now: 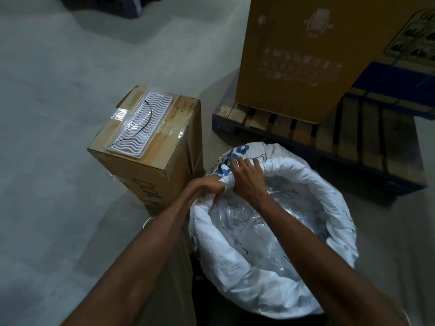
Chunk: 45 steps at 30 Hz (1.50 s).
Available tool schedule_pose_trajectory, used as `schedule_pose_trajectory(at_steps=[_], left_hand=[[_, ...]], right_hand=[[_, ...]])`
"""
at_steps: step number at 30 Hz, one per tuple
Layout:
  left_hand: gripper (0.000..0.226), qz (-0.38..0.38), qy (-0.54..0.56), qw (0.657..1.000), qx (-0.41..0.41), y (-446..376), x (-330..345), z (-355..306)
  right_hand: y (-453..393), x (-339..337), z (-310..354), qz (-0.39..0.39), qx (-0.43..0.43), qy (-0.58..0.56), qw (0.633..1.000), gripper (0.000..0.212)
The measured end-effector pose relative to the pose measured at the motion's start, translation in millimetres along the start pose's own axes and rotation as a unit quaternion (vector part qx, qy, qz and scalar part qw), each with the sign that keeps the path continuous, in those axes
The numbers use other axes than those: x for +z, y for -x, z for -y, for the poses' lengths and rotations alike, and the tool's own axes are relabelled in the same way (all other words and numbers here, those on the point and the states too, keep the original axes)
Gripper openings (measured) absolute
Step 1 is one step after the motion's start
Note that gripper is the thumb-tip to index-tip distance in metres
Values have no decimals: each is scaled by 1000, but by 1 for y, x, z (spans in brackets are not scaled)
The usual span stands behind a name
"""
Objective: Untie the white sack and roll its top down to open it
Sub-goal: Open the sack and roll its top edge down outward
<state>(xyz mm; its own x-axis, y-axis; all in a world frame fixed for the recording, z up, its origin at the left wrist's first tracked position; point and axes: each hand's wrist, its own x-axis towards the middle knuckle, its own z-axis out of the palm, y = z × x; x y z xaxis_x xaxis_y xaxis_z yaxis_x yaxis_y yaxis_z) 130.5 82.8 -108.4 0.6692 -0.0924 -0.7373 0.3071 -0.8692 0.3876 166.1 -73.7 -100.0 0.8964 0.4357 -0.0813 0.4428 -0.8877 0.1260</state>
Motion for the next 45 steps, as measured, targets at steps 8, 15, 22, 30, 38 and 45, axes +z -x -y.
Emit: schedule_pose_trajectory(at_steps=[8,15,22,30,38,45], left_hand=[[95,-315,-135,938,54,10,11,-37],[40,-234,35,970,47,0,3,-40],[49,-16,76,997,-12,-23,-28,-31],[102,-317,-158,928,116,-28,13,-65],[46,-153,2,987,39,-69,-20,-77],[54,-81,-83,991,64,-68,-42,-83]], right_hand=[[-24,-37,-7,125,-15,-50,991,38],[-34,-32,-24,199,-26,-116,973,52],[-11,0,-50,54,19,28,998,63],[-56,-37,-54,322,16,-47,945,59],[-22,-1,-73,23,17,-18,999,70],[-12,17,-97,56,127,-54,989,66]])
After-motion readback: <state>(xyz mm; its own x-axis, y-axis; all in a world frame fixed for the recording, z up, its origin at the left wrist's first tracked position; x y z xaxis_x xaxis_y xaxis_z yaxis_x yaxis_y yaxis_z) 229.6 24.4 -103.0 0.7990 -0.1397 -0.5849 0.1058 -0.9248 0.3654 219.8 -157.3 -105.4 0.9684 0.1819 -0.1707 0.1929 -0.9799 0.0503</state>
